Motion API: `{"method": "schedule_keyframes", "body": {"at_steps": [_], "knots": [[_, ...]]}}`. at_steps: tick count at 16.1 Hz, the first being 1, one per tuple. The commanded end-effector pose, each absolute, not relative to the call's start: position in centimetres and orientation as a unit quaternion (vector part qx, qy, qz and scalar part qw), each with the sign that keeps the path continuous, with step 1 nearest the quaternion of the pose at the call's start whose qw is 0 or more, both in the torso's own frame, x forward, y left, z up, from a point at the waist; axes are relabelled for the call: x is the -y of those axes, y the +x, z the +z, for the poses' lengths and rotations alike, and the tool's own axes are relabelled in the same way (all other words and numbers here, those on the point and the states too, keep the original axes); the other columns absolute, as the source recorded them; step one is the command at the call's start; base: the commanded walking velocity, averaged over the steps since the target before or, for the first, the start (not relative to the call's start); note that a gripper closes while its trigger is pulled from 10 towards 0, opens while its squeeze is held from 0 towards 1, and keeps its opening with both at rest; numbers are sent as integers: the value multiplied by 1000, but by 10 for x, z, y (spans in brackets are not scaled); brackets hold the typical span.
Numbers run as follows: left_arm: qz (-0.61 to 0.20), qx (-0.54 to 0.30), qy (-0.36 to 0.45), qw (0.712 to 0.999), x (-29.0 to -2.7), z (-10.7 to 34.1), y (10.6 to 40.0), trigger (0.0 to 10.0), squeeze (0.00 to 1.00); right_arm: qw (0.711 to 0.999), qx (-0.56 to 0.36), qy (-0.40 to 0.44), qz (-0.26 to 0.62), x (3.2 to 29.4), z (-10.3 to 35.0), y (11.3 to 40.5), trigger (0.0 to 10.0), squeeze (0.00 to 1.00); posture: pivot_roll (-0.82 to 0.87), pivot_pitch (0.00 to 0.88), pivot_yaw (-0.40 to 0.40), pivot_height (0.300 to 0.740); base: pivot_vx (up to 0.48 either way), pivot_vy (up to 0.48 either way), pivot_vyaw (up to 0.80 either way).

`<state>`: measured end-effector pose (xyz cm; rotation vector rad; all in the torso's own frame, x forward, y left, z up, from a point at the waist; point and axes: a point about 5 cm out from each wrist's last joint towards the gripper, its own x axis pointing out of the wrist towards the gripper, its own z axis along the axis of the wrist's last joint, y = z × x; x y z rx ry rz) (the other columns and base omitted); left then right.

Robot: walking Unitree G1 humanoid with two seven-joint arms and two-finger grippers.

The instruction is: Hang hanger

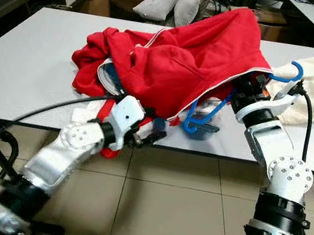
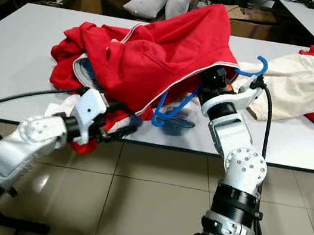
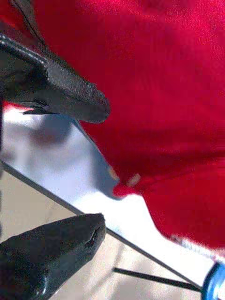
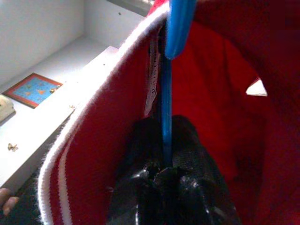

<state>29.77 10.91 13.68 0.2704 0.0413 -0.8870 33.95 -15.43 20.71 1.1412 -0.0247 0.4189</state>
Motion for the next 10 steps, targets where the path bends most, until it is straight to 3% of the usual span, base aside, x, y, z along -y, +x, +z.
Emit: {"method": "schedule_keyframes", "body": {"at_steps": [1, 2, 3, 5, 8, 10], "knots": [[-441, -5, 96, 892, -102, 139, 299, 10000, 918, 815, 44, 540, 207, 155, 223, 342, 10000, 0, 7, 0, 65, 740, 0, 0, 0], [-446, -3, 77, 892, -100, 139, 298, 10000, 918, 815, 44, 540, 207, 155, 223, 342, 10000, 0, 7, 0, 65, 740, 0, 0, 0], [-443, -8, 78, 893, -98, 137, 299, 10000, 0, 814, 44, 541, 206, 156, 224, 343, 10000, 0, 6, 0, 66, 740, 0, 0, 0], [-413, -27, 106, 904, -97, 126, 307, 10000, 0, 811, 46, 545, 207, 155, 224, 343, 10000, 0, 8, 0, 65, 740, 0, 0, 0], [-390, -15, 1, 921, -85, 130, 315, 10000, 0, 808, 44, 548, 212, 151, 225, 344, 10000, 0, 10, 0, 62, 740, 0, 0, 0], [-377, -16, 14, 926, -82, 128, 318, 10000, 0, 806, 44, 550, 214, 150, 225, 343, 10000, 0, 11, 0, 62, 740, 0, 0, 0]]}}
